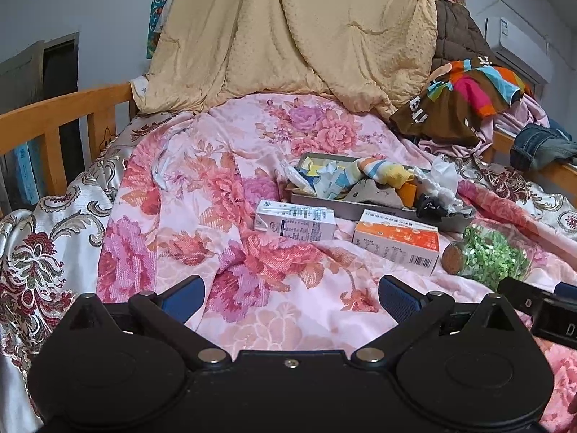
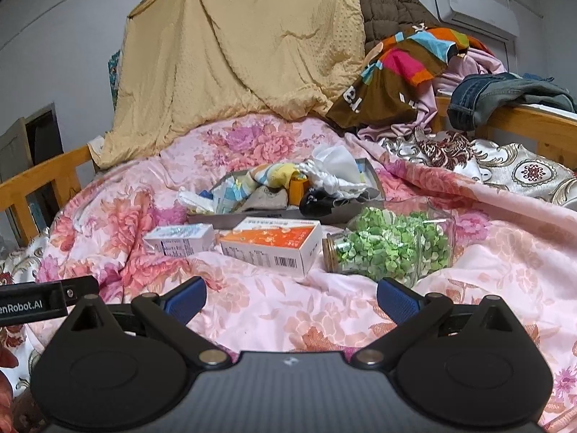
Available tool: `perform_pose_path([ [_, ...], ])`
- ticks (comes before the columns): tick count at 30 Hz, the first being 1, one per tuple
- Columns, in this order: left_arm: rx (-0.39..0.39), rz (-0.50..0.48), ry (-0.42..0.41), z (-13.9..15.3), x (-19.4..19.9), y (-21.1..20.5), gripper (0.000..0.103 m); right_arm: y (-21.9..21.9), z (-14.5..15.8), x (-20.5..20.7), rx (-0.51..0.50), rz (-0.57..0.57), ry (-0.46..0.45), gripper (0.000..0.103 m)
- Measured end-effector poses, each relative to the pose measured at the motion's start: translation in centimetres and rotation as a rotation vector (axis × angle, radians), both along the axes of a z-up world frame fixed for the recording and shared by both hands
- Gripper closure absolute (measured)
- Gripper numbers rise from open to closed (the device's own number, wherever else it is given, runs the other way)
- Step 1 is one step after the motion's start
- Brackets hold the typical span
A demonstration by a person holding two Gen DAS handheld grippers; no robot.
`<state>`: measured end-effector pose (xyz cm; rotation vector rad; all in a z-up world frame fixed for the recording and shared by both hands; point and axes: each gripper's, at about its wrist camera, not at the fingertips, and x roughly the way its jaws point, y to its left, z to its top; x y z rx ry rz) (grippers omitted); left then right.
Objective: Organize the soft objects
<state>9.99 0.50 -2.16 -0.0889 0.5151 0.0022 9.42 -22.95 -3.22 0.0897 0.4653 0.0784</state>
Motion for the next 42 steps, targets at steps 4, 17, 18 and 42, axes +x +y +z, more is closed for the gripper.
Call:
perform_pose_path([
  [4, -0.011, -0.001, 0.01, -0.6, 0.7, 0.2, 0.001, 0.3, -0.3, 0.3, -0.02, -0.006, 0.007, 0.0],
  [17, 0.038, 0.039, -0.024, -1.7, 1.8, 0.4, 0.001, 0.3, -1.1, 1.6, -0.026, -0.023, 0.002, 0.0],
  [18, 0.042, 0.043, -0.018, -1.8, 1.9, 0.5, 0.001, 0.3, -1.1, 1.7, -0.025, -0.024, 0.004, 0.0],
  [42, 0.034, 0.055, -0.002, -2.1, 1.8, 0.7, 0.001, 0.1, -1.6, 2.1, -0.022, -0.035, 0.01, 0.0],
])
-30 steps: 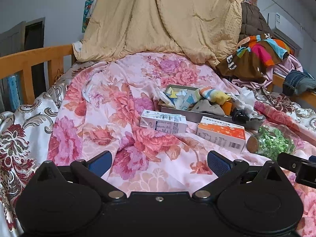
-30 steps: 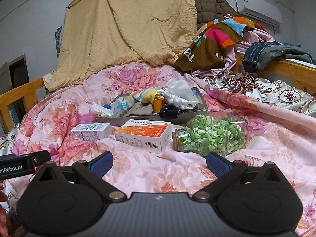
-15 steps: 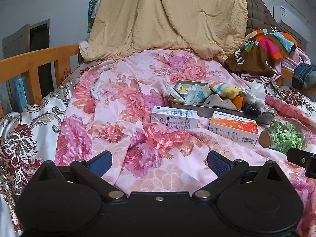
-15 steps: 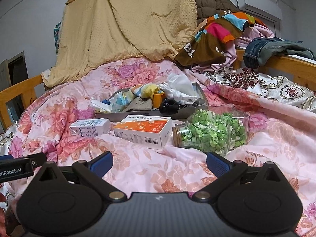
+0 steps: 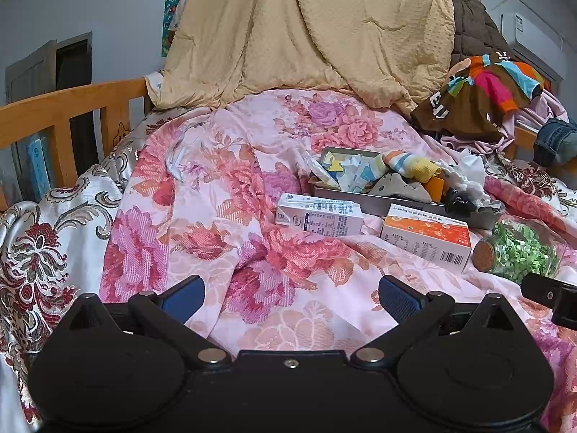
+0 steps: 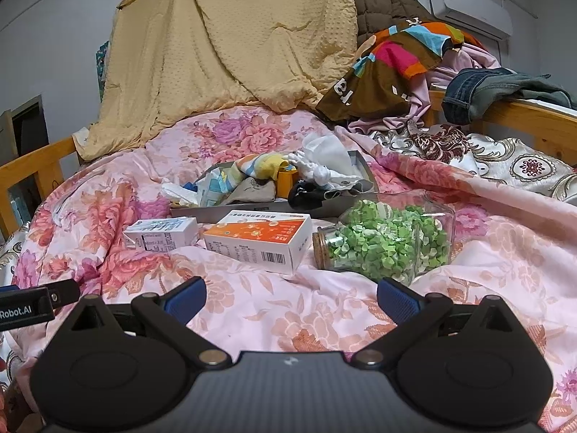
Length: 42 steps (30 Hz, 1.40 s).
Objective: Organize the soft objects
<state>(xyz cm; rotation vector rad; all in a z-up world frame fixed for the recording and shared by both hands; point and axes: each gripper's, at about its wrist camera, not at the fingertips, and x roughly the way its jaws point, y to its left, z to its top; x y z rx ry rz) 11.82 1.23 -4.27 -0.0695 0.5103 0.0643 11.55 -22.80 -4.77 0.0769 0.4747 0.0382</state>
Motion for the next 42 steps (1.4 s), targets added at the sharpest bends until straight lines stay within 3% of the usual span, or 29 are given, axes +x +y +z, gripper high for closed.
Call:
perform_pose_path([
  [42, -0.016, 0.015, 0.012, -0.34, -0.02, 0.34, 0.001, 0.34, -0.06, -0.05, -0.005, 0.011, 0.004, 0.0],
])
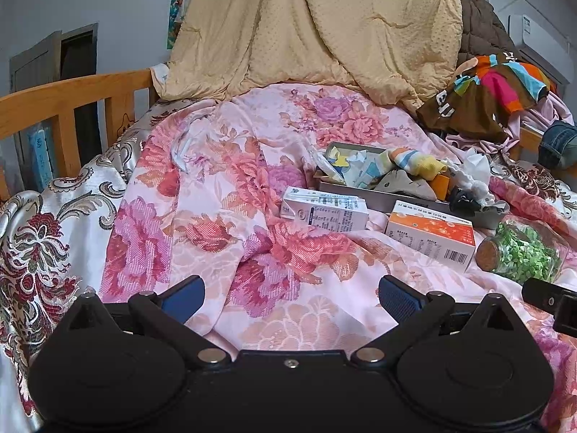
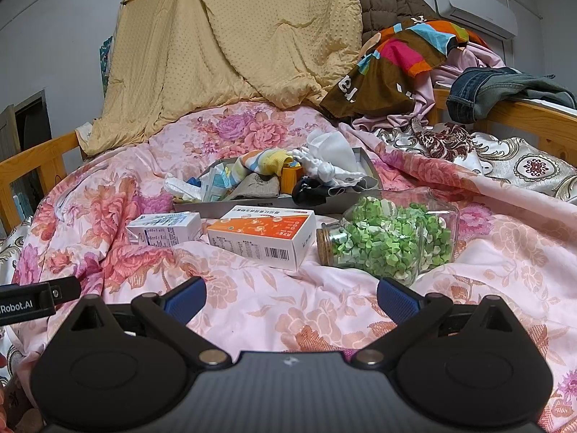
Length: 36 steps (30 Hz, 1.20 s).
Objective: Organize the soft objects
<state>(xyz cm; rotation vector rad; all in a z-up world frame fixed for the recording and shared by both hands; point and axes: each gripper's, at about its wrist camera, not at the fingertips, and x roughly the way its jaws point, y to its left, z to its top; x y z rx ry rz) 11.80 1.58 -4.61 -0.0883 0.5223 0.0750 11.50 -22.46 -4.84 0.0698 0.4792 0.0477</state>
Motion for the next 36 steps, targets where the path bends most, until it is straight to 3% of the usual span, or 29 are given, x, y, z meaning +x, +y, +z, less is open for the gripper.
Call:
perform_pose_path([
  [33, 0.0, 0.011, 0.013, -0.13, 0.13, 0.24, 0.001, -0.05, -0.09, -0.02, 0.003, 0.001, -0.001, 0.0],
  [36, 0.034, 0.025, 0.003, -0.11, 0.0, -0.03, 0.001, -0.04, -0.14, -0.01, 0.003, 0.002, 0.001, 0.0],
])
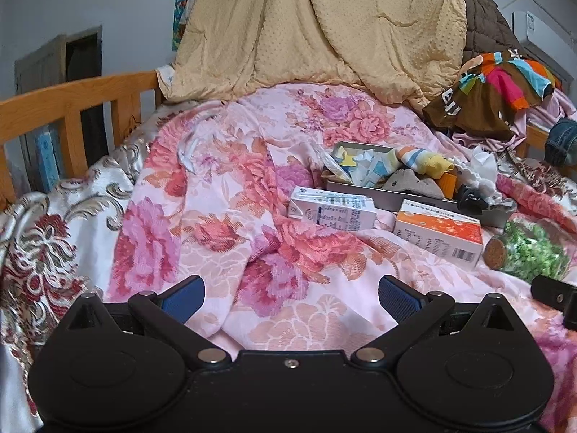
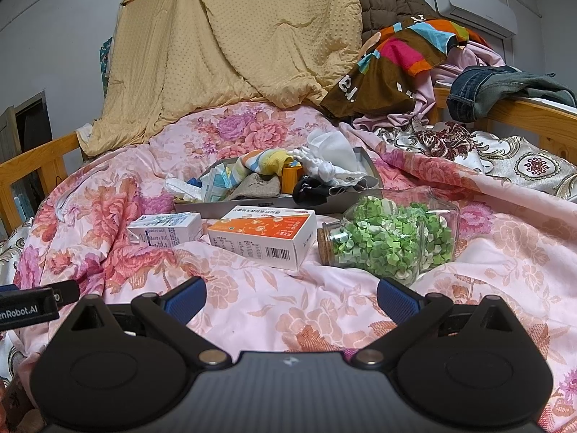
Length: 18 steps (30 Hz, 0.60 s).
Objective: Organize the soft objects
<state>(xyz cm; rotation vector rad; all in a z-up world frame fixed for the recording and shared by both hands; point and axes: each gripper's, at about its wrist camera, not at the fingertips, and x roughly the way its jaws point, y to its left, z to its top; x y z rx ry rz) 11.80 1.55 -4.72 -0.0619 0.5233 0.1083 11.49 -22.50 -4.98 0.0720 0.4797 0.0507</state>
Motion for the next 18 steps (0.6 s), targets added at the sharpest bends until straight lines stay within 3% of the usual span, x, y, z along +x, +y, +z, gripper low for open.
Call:
perform_pose_path([
  [4, 0.029, 0.01, 0.003, 0.01, -0.06, -0.34, 0.001, 0.01, 0.01, 0.01, 0.0, 0.0, 0.0, 0.0],
  [18, 0.02, 0.0, -0.001, 0.15, -0.03, -0.36, 0.001, 0.09, -0.06, 0.03, 0.0, 0.001, 0.002, 0.0],
])
